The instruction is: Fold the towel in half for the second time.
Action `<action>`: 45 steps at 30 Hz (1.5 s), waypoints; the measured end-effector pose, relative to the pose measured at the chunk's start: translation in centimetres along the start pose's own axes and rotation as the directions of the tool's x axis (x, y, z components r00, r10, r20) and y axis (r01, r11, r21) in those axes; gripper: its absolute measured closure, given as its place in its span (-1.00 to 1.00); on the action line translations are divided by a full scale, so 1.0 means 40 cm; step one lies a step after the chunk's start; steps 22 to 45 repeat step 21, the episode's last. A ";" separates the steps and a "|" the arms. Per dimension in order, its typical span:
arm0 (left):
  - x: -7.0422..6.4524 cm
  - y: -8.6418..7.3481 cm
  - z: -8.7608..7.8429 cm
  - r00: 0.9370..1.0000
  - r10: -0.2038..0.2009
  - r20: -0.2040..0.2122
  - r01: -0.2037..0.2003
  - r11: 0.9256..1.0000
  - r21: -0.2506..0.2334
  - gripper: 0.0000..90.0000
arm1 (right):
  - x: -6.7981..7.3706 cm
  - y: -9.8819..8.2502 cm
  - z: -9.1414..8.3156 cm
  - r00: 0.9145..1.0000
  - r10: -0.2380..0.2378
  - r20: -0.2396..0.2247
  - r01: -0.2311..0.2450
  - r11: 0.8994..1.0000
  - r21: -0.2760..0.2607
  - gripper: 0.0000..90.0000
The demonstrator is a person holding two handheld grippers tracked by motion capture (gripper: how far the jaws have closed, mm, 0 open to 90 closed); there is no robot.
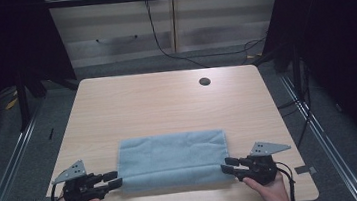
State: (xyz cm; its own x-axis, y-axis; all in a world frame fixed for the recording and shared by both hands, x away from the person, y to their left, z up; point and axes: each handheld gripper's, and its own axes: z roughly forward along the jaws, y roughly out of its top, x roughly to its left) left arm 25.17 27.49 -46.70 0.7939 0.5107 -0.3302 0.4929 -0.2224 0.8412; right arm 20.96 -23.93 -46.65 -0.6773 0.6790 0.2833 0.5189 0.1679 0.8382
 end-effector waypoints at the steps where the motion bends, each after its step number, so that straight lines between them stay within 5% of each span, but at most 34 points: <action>1: 0.002 0.009 -0.006 1.000 -0.005 -0.005 0.005 1.000 -0.012 0.07 | 0.001 0.009 -0.008 1.000 0.001 0.023 0.000 1.000 -0.020 0.21; 4: 0.019 0.025 -0.015 0.997 -0.039 -0.066 0.038 0.999 -0.020 -0.07 | -0.006 0.030 -0.032 0.996 0.004 0.089 0.002 0.997 -0.073 0.15; 6: 0.036 0.021 -0.013 0.990 -0.077 -0.118 0.077 0.997 -0.010 -0.16 | -0.019 0.032 -0.042 0.988 0.014 0.151 -0.001 0.996 -0.086 0.07; 9: 0.058 0.004 -0.021 0.980 -0.086 -0.181 0.084 0.996 -0.015 -0.23 | -0.042 0.016 -0.057 0.978 0.046 0.205 -0.024 0.993 -0.112 0.01; 14: 0.083 -0.011 -0.056 0.959 -0.106 -0.263 0.097 0.994 -0.048 -0.44 | -0.076 -0.008 -0.089 0.961 0.085 0.262 -0.048 0.989 -0.143 -0.06; 18: 0.099 -0.021 -0.052 0.951 -0.096 -0.293 0.095 0.995 -0.017 -0.58 | -0.080 -0.022 -0.095 0.951 0.104 0.291 -0.063 0.987 -0.148 -0.16; 20: 0.098 -0.027 -0.049 0.955 -0.095 -0.282 0.096 0.995 -0.012 -0.63 | -0.078 -0.029 -0.087 0.947 0.094 0.306 -0.058 0.991 -0.123 -0.19; 45: 0.098 -0.027 -0.049 0.955 -0.095 -0.282 0.096 0.995 -0.012 -0.65 | -0.078 -0.029 -0.087 0.947 0.094 0.306 -0.058 0.991 -0.123 -0.19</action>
